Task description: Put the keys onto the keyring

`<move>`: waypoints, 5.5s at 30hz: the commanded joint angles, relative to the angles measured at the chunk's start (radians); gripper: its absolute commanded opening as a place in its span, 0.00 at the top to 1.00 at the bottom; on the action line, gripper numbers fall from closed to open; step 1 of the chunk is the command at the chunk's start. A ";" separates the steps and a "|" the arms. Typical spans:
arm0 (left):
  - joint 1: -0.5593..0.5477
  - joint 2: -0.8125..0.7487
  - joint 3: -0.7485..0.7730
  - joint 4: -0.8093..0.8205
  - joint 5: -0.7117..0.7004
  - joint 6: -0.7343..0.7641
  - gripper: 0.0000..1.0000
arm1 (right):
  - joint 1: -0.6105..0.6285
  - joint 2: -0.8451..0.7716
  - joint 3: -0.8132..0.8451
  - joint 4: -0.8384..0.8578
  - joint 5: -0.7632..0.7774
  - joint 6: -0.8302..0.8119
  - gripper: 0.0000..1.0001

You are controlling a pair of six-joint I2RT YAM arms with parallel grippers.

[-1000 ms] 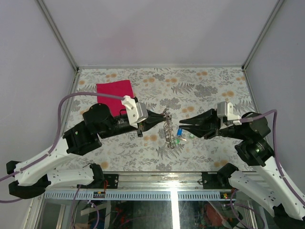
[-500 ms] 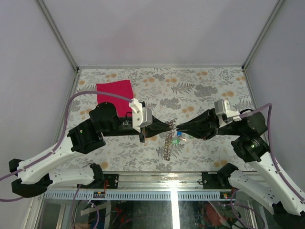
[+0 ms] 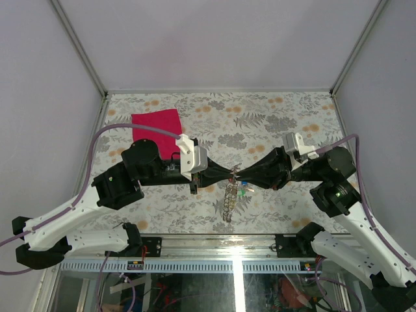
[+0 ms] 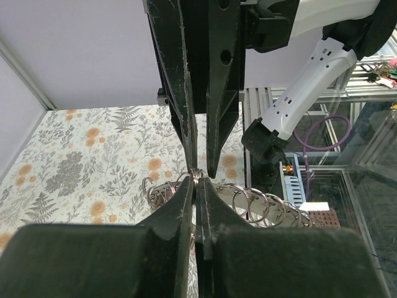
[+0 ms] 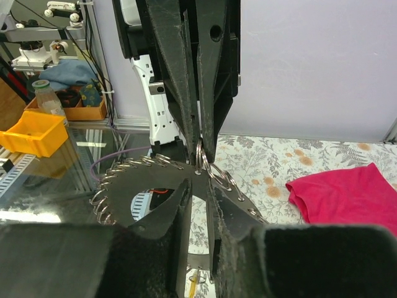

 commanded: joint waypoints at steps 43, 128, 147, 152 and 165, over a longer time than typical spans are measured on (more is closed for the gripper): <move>0.005 0.014 0.057 0.056 0.062 -0.013 1.00 | -0.003 -0.006 -0.013 0.081 0.045 -0.024 0.72; 0.005 0.057 0.096 0.013 0.057 -0.013 1.00 | -0.003 -0.016 -0.058 0.335 -0.036 0.131 0.88; 0.005 0.025 0.082 0.019 -0.108 0.006 0.94 | -0.003 -0.028 0.022 0.111 0.029 0.058 1.00; 0.005 0.023 0.078 0.024 -0.118 0.008 0.87 | -0.003 -0.026 0.019 0.121 0.031 0.066 1.00; 0.004 0.018 0.069 0.030 -0.108 0.011 0.95 | -0.003 -0.021 0.019 0.135 0.062 0.086 1.00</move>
